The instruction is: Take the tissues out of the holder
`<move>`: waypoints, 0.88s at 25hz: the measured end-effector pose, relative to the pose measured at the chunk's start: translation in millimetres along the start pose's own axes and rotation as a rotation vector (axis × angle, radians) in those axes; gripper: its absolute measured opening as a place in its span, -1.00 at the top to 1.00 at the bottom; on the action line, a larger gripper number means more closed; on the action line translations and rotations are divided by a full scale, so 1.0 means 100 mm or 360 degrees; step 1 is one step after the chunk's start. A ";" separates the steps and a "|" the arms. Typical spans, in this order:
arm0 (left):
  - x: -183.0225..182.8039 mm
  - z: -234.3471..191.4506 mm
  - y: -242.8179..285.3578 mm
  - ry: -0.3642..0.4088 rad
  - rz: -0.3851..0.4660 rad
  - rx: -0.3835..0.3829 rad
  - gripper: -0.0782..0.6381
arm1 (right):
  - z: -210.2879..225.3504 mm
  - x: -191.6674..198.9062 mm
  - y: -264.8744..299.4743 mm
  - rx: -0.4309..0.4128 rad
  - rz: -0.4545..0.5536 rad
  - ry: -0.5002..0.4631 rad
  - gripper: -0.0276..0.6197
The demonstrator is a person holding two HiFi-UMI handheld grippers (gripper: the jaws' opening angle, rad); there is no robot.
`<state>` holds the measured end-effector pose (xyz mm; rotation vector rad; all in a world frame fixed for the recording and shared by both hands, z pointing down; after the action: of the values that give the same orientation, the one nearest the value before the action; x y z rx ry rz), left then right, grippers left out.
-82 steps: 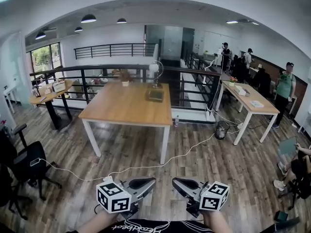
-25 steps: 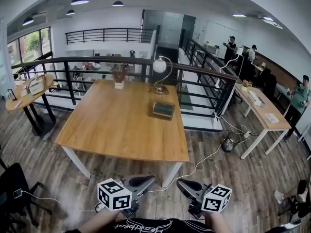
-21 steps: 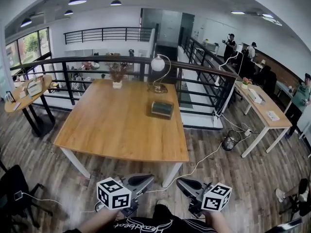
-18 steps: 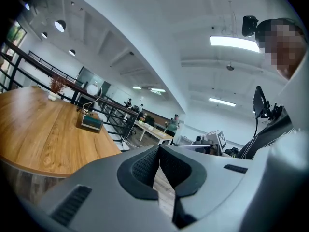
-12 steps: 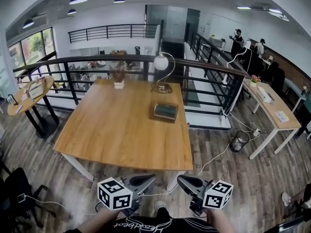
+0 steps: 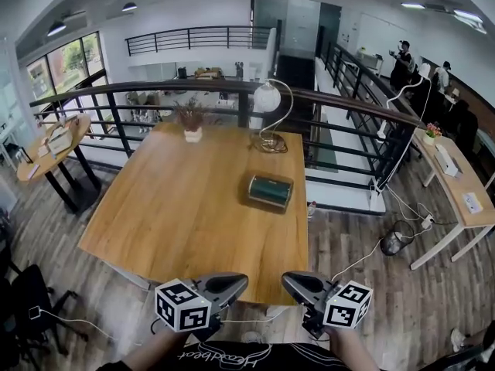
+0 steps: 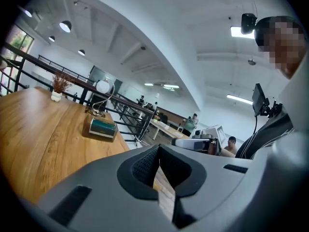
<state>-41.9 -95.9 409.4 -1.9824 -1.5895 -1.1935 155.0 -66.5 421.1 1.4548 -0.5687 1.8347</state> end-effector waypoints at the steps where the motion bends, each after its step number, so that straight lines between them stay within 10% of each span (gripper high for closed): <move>1: -0.07 -0.05 0.10 -0.0004 0.0004 -0.0012 0.74 | 0.14 -0.03 0.02 -0.0005 -0.0001 0.0002 0.87; 22: -0.63 -0.17 0.73 0.0120 0.0092 -0.0058 0.74 | 0.94 -0.45 0.08 -0.0143 0.0024 -0.0145 0.87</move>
<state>16.7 -171.7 388.1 -1.9673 -1.4743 -1.2682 214.0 -150.7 404.0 1.4831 -0.6998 1.7387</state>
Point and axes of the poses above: the fingertips, and each gripper's own axes: y forward along the fingers, z to its right, x out of its underside, the point moved 7 cm from there along -y, backward along the fingers, and after that the axes turned 12 degrees about -y, right-handed, at the moved point
